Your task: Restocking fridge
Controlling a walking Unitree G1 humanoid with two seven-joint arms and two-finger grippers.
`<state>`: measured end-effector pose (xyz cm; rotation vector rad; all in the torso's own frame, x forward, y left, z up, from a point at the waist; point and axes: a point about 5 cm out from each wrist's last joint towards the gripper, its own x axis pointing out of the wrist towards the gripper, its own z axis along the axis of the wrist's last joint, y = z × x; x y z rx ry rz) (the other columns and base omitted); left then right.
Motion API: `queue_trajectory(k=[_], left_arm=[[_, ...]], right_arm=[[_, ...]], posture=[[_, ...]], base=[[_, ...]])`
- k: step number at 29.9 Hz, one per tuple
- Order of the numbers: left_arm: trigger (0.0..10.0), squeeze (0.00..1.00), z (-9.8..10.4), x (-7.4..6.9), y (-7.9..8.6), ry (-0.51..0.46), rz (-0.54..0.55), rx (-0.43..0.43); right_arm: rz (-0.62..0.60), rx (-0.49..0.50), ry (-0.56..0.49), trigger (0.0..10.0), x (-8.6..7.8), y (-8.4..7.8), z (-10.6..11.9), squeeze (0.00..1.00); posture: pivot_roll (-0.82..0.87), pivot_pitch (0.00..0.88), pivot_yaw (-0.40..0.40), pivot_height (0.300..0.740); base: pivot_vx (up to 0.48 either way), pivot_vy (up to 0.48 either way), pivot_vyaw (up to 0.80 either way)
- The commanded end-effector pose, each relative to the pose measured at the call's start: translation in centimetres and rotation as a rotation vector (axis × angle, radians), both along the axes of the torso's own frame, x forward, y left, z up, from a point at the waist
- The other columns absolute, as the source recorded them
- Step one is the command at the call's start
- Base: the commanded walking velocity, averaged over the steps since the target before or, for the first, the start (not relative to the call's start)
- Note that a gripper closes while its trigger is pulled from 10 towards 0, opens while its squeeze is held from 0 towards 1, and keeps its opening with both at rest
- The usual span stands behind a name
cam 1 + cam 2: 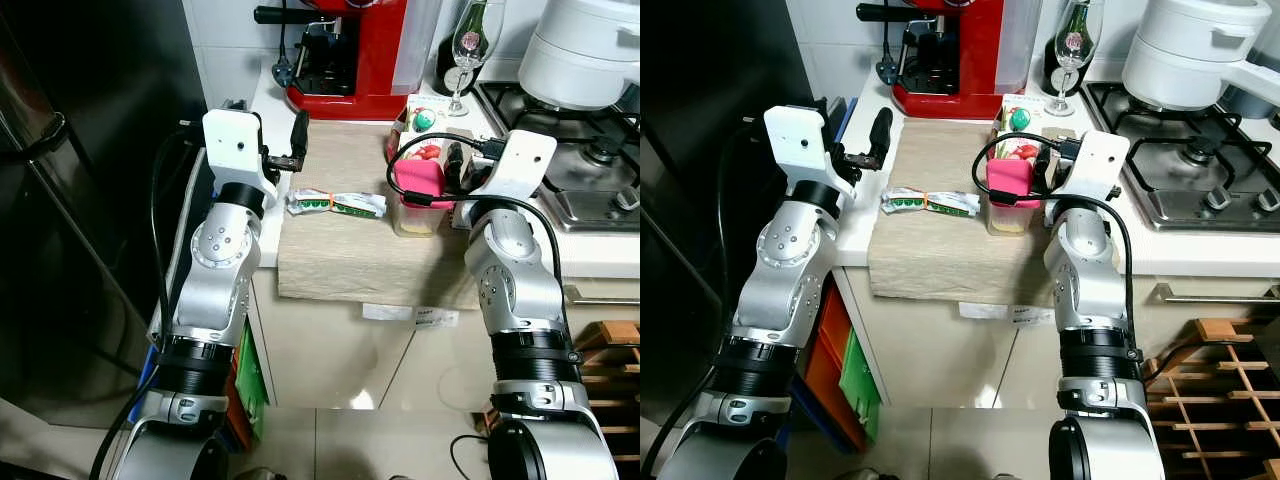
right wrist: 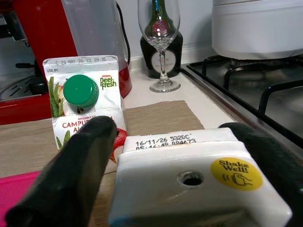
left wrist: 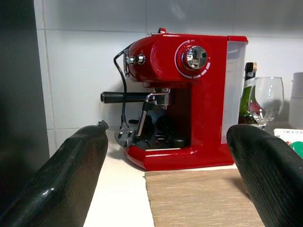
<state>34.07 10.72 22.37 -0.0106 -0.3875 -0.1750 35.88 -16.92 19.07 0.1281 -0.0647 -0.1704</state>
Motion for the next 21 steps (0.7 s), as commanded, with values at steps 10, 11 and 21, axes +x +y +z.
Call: queue_trajectory(k=[10,11,21], left_arm=[[10.0,0.00,-0.5,-0.1,-0.9,0.043,-0.044,0.009],[10.0,0.00,-0.5,-0.1,-0.9,0.043,-0.044,0.009],[10.0,0.00,-0.7,-0.1,-1.1,0.057,-0.047,0.005]], right_arm=[[-0.027,-0.048,-0.027,0.0,-0.4,-0.4,0.1,0.13],[-0.027,-0.048,-0.027,0.0,-0.4,-0.4,0.1,0.13],[-0.042,-0.193,-0.254,10.0,-1.4,-0.1,3.0,0.13]], posture=[[-0.07,0.023,0.036,0.740],[-0.07,0.023,0.036,0.740],[-0.08,0.022,0.035,0.740]], base=[[0.000,0.000,0.00],[0.000,0.000,0.00],[0.000,0.000,0.00]])
